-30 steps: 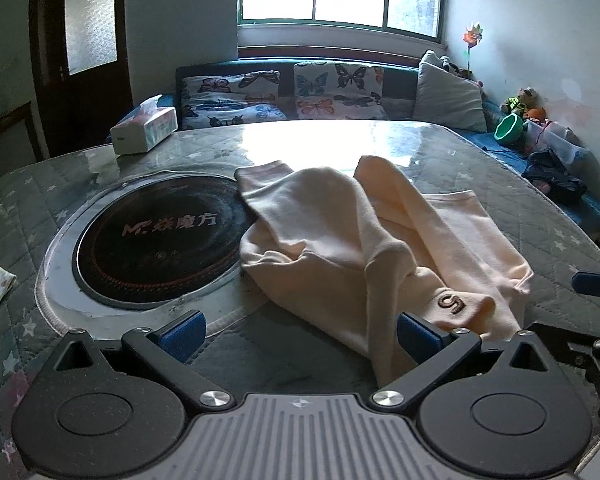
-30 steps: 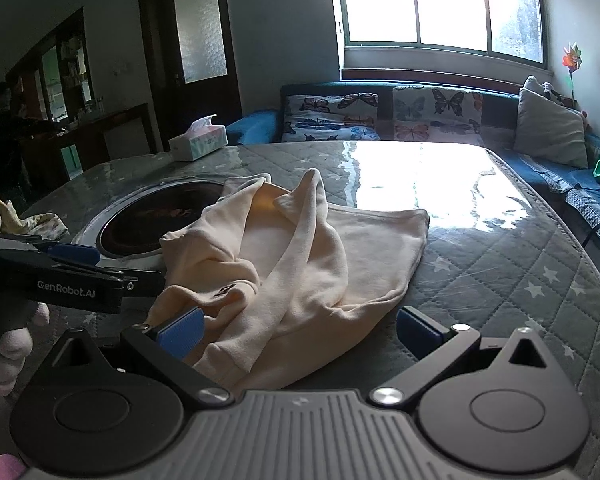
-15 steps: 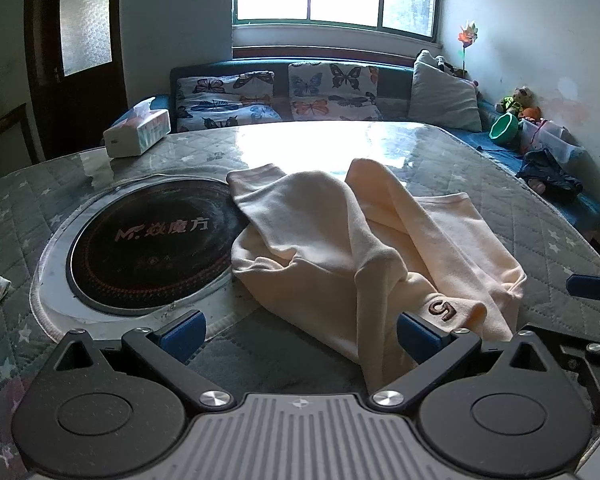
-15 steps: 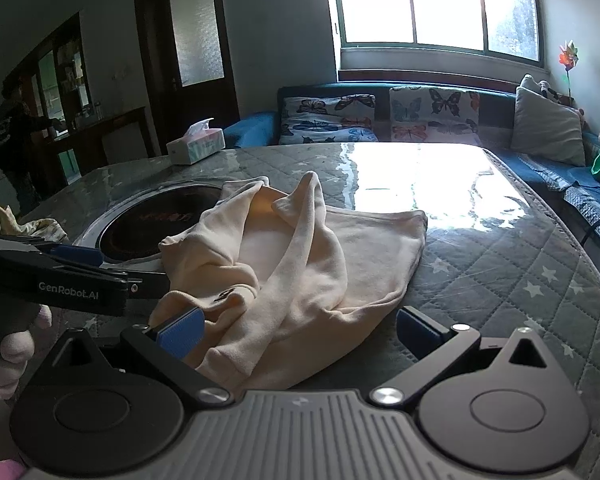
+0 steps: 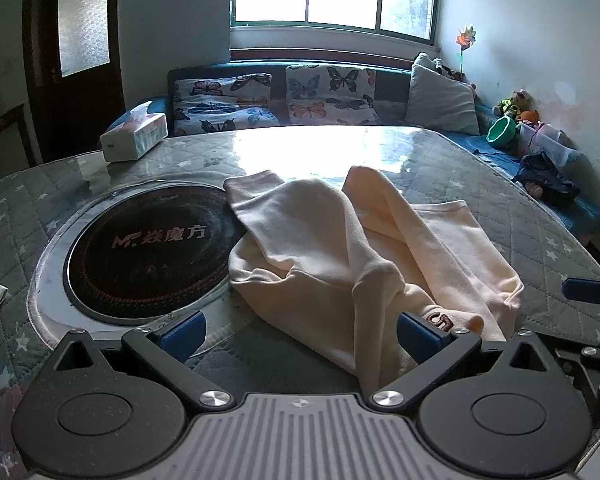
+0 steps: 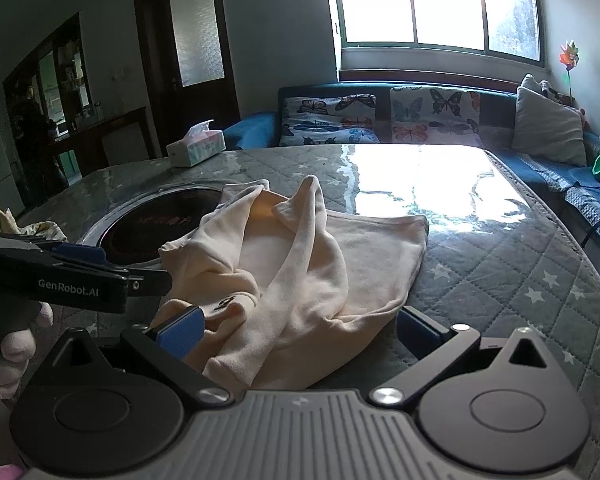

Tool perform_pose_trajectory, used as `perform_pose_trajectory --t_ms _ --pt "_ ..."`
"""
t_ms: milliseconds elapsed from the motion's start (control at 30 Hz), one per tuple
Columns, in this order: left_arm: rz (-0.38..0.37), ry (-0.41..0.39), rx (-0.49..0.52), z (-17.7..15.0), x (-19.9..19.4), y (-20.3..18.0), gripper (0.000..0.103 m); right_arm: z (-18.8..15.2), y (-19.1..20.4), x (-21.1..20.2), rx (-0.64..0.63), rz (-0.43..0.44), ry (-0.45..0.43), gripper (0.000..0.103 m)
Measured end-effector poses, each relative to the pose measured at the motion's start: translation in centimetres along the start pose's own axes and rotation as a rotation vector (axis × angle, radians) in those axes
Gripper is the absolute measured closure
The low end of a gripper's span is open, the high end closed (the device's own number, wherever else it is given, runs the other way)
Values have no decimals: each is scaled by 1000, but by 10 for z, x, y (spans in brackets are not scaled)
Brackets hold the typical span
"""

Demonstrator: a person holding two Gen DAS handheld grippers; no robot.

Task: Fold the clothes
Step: 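Move both grippers open toward the crumpled cream sweatshirt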

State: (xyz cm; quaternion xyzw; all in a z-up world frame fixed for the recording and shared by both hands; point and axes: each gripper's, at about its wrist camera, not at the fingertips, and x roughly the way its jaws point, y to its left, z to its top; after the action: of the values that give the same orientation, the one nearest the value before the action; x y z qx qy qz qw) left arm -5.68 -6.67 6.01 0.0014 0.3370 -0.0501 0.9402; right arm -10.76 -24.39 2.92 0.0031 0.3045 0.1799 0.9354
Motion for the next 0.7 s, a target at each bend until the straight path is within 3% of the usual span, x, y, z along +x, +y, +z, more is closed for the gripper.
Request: perform_pose_trajectory --t_ms 700 --pt "4 27 11 -5 -7 -9 0 1 8 -2 -16 9 7 0"
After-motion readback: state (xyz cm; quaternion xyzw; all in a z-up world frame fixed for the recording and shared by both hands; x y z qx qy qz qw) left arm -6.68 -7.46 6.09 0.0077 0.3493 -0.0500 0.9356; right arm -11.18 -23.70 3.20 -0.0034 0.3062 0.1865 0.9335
